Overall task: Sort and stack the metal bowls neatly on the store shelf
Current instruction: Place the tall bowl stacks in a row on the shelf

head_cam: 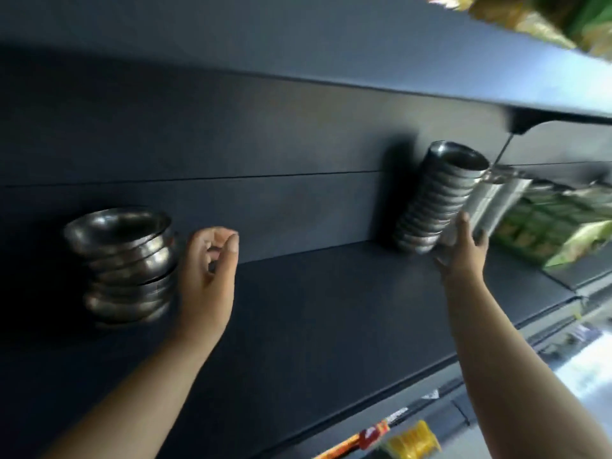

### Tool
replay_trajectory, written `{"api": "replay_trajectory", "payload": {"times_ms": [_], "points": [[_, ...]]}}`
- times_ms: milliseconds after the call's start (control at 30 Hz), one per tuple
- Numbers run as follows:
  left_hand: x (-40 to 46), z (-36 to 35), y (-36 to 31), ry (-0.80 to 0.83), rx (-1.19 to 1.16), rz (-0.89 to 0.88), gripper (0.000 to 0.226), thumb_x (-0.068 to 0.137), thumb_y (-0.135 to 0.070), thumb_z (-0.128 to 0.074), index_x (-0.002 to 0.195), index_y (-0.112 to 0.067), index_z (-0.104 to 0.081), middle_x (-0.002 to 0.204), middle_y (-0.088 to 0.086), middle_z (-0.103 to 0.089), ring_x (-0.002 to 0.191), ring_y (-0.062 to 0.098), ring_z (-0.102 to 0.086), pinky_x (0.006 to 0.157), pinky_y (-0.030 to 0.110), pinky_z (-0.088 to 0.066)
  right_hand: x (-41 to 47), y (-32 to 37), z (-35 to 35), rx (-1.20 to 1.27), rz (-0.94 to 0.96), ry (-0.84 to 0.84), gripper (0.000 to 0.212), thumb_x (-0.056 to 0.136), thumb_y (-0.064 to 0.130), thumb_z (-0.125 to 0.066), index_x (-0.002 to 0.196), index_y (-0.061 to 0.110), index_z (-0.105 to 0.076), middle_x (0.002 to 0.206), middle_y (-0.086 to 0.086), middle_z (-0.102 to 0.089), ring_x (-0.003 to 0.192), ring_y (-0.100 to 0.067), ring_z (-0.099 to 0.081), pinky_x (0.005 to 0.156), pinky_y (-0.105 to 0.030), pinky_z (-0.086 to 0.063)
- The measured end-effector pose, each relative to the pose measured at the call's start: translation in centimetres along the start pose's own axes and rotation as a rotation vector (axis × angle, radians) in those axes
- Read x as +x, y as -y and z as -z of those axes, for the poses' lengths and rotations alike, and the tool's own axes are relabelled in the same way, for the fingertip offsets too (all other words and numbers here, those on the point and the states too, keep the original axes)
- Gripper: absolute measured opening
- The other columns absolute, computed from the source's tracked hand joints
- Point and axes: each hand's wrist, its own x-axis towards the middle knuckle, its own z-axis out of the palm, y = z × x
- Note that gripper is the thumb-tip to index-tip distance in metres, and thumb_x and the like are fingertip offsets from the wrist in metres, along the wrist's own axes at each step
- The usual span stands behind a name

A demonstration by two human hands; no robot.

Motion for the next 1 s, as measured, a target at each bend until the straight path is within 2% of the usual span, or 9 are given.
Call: {"api": "replay_trajectory", "payload": {"times_ms": [100, 233, 333, 433, 600, 733, 833, 933, 1000], "points": [[-0.5, -8.4, 0.3, 0.082, -0.022, 0.036, 0.024, 0.072, -0.053, -0.045, 0.081, -0.032, -0.051, 0.09, -0.012, -0.057, 0.082, -0.009, -0.052, 0.076, 0.003, -0.037, 4.8, 0.3, 2.1, -0.048, -0.047, 0.077, 0.078, 0.083, 0.05, -0.062, 0.147, 0.026, -0.024, 0.145, 0.001, -0.038, 0.125, -0.024, -0.049, 0.097, -0.043, -0.045], [-0.6, -18.6, 0.2, 0.114, -0.038, 0.082, 0.024, 0.069, -0.055, -0.048, 0.078, -0.033, -0.05, 0.085, -0.014, -0.056, 0.076, -0.013, -0.051, 0.071, 0.002, -0.036, 9.5, 0.8, 4.0, -0.117, -0.046, 0.16, 0.091, 0.076, 0.054, -0.067, 0.149, 0.022, -0.022, 0.145, -0.003, -0.039, 0.127, -0.023, -0.046, 0.106, -0.044, -0.039], [-0.3, -24.2, 0.0, 0.152, -0.009, 0.092, 0.011, 0.083, -0.037, -0.056, 0.077, -0.033, -0.048, 0.082, -0.015, -0.054, 0.073, -0.013, -0.051, 0.069, 0.003, -0.037, 11.9, 1.4, 4.7, -0.144, -0.048, 0.198, 0.087, 0.08, 0.05, -0.066, 0.149, 0.021, -0.022, 0.126, 0.001, -0.046, 0.123, -0.022, -0.047, 0.107, -0.044, -0.039], [-0.2, -27.6, -0.5, 0.108, 0.048, 0.12, 0.021, 0.091, -0.023, -0.056, 0.075, -0.032, -0.047, 0.08, -0.015, -0.053, 0.074, -0.005, -0.051, 0.069, 0.007, -0.036, 12.8, 2.4, 5.0, -0.175, -0.051, 0.226, 0.086, 0.08, 0.051, -0.066, 0.148, 0.02, -0.025, 0.115, 0.002, -0.049, 0.12, -0.022, -0.05, 0.107, -0.044, -0.039], [0.9, -30.9, -1.0, 0.192, 0.124, 0.192, 0.021, 0.092, -0.029, -0.054, 0.072, -0.03, -0.047, 0.076, -0.015, -0.052, 0.073, -0.001, -0.049, 0.067, 0.008, -0.036, 14.3, 4.2, 4.6, -0.188, -0.03, 0.287, 0.082, 0.082, 0.048, -0.065, 0.148, 0.021, -0.025, 0.147, -0.002, -0.039, 0.132, -0.018, -0.041, 0.11, -0.045, -0.036], [2.7, -34.2, -0.5, 0.301, 0.161, 0.263, 0.023, 0.093, -0.04, -0.048, 0.082, -0.02, -0.051, 0.086, -0.002, -0.056, 0.086, 0.012, -0.051, 0.08, 0.027, -0.04, 16.2, 4.6, 4.6, -0.26, 0.013, 0.344, 0.078, 0.084, 0.047, -0.063, 0.148, 0.021, -0.027, 0.149, -0.002, -0.036, 0.135, -0.019, -0.037, 0.11, -0.045, -0.035], [3.0, -36.9, 0.3, 0.305, 0.152, 0.306, 0.03, 0.082, -0.054, -0.04, 0.071, -0.027, -0.039, 0.087, 0.006, -0.046, 0.084, 0.015, -0.044, 0.075, 0.032, -0.037, 18.4, 4.8, 5.1, -0.293, 0.007, 0.414, 0.08, 0.083, 0.049, -0.063, 0.148, 0.02, -0.025, 0.152, 0.0, -0.034, 0.138, -0.018, -0.034, 0.111, -0.046, -0.033], [2.8, -39.5, 1.4, 0.241, 0.137, 0.372, 0.034, 0.096, -0.042, -0.04, 0.066, -0.027, -0.036, 0.087, 0.005, -0.045, 0.085, 0.015, -0.043, 0.076, 0.031, -0.035, 21.2, 4.7, 5.6, -0.292, -0.015, 0.497, 0.079, 0.086, 0.047, -0.061, 0.149, 0.018, -0.024, 0.153, -0.001, -0.031, 0.139, -0.019, -0.033, 0.112, -0.044, -0.032], [2.6, -41.2, 2.0, 0.192, 0.098, 0.428, 0.033, 0.098, -0.039, -0.037, 0.067, -0.027, -0.038, 0.08, -0.003, -0.047, 0.08, 0.011, -0.046, 0.077, 0.031, -0.036, 23.0, 4.3, 5.9, -0.312, -0.039, 0.568, 0.077, 0.087, 0.046, -0.059, 0.149, 0.019, -0.023, 0.153, 0.001, -0.03, 0.138, -0.018, -0.032, 0.111, -0.042, -0.032]]}}
